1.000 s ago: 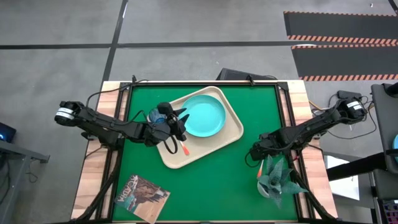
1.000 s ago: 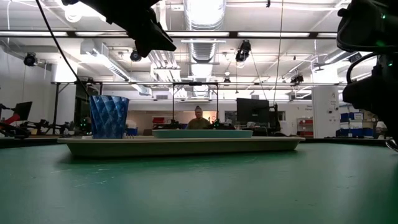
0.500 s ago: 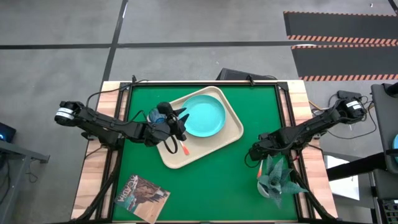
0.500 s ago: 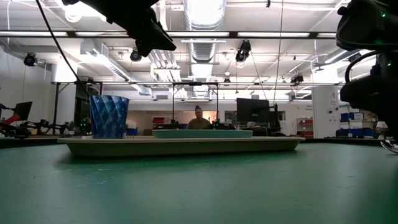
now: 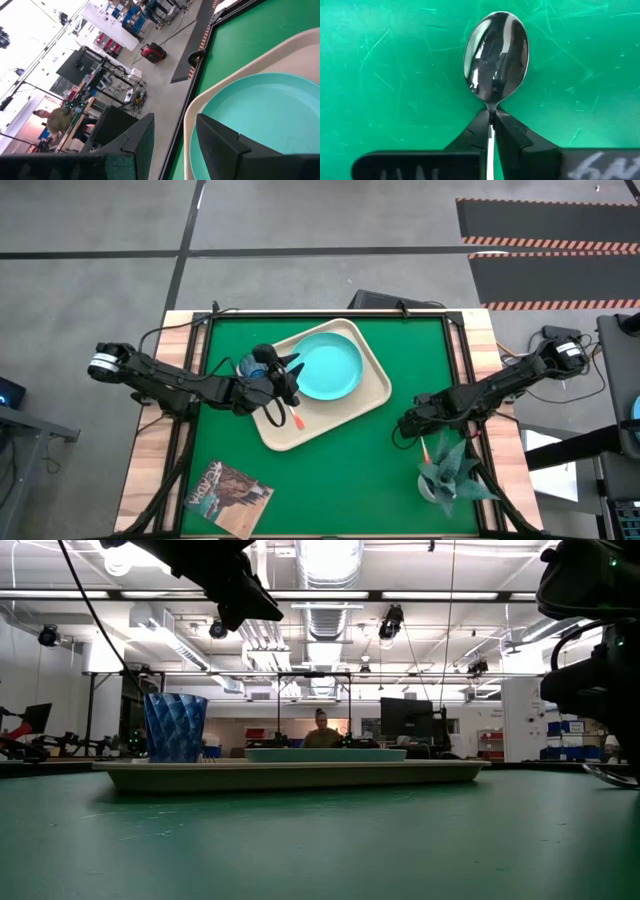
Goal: Pick and place plate/cup/fork/spoon on tray
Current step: Put the orange spoon on the white tray to the left of the orange fork
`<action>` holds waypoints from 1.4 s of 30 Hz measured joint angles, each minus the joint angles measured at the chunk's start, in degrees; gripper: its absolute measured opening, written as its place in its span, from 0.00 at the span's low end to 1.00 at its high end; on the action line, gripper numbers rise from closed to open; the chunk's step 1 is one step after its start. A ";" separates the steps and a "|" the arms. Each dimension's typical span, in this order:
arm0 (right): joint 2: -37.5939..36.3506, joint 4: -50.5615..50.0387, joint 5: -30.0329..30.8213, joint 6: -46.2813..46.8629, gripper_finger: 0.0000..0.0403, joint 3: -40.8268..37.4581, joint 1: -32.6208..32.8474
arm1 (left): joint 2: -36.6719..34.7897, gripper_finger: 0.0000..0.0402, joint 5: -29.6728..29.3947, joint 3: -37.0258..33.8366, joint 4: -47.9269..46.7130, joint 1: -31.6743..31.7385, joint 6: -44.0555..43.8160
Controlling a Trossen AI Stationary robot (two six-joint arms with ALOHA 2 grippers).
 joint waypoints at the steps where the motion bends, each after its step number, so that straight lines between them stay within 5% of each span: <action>1: -0.51 -0.06 0.00 -0.19 0.03 0.14 0.00 | 0.00 0.33 0.00 0.01 0.00 -0.01 0.00; 11: -5.36 0.09 6.49 -1.68 0.02 2.90 -0.13 | 0.00 0.33 0.02 -0.01 0.03 -0.02 0.00; 20: -8.26 -0.15 18.58 -9.93 0.02 7.44 -0.15 | 0.00 0.33 0.04 0.01 1.27 -0.02 0.00; 33: -8.56 9.50 48.90 -42.27 0.02 12.27 -0.15 | 0.00 0.33 5.35 0.16 6.71 -0.02 -0.09; 37: -8.12 17.00 53.03 -52.41 0.02 12.18 -0.25 | -0.01 0.33 6.60 0.07 8.90 -0.10 -0.91; 42: -6.29 29.37 53.36 -65.30 0.02 12.16 -0.76 | -0.01 0.33 7.62 -0.79 8.98 -0.15 -12.49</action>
